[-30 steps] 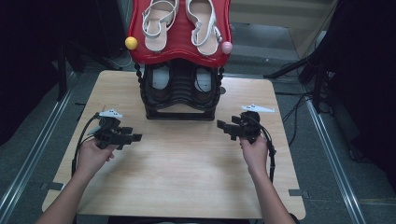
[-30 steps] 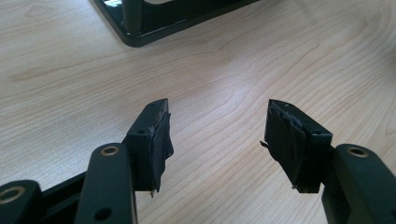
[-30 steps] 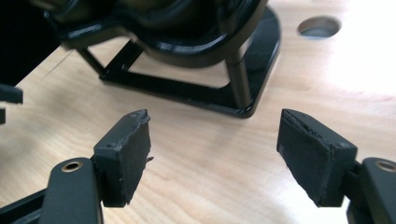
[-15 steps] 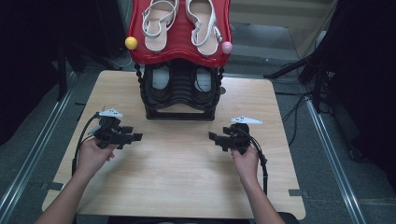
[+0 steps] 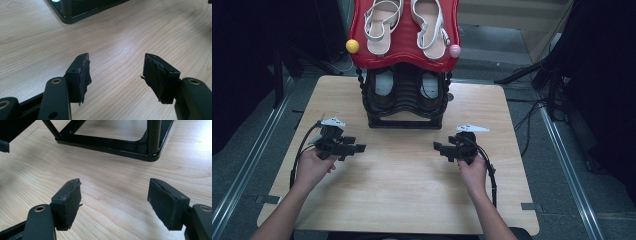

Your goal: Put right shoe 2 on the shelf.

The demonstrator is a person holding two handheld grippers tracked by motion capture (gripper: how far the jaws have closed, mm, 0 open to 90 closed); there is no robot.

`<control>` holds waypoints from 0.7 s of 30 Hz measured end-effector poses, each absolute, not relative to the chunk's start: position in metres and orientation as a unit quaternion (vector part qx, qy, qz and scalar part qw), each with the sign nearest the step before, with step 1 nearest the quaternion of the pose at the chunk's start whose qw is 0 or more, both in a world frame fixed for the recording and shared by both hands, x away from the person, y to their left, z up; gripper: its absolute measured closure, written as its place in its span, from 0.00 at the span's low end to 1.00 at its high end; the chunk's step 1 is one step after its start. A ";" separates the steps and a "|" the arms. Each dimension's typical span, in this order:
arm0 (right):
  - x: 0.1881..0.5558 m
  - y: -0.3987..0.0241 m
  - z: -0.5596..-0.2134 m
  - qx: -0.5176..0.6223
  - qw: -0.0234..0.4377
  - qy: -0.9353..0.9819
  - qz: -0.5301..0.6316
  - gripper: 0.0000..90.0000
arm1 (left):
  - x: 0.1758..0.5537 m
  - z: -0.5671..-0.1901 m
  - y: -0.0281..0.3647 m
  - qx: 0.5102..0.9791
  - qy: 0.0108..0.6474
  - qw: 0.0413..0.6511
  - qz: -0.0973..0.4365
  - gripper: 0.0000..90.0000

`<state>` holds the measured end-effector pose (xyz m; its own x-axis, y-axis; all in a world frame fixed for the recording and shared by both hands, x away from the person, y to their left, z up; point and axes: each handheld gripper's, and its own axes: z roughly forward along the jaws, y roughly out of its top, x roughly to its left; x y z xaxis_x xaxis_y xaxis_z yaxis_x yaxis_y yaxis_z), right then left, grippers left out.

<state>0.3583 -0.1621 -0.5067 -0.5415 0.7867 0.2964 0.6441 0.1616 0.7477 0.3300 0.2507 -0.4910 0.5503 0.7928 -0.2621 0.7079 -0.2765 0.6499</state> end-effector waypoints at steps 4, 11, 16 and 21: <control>0.357 -0.164 -0.504 0.476 0.087 0.753 0.446 0.32 | 0.330 -0.491 0.250 0.797 0.471 0.374 0.055 0.43; 0.358 -0.168 -0.503 0.478 0.079 0.750 0.450 0.32 | 0.330 -0.493 0.248 0.799 0.469 0.373 0.051 0.42; 0.358 -0.166 -0.504 0.475 0.076 0.756 0.445 0.32 | 0.331 -0.494 0.247 0.802 0.467 0.370 0.047 0.42; 0.360 -0.166 -0.505 0.478 0.074 0.755 0.443 0.32 | 0.332 -0.496 0.247 0.803 0.468 0.367 0.046 0.42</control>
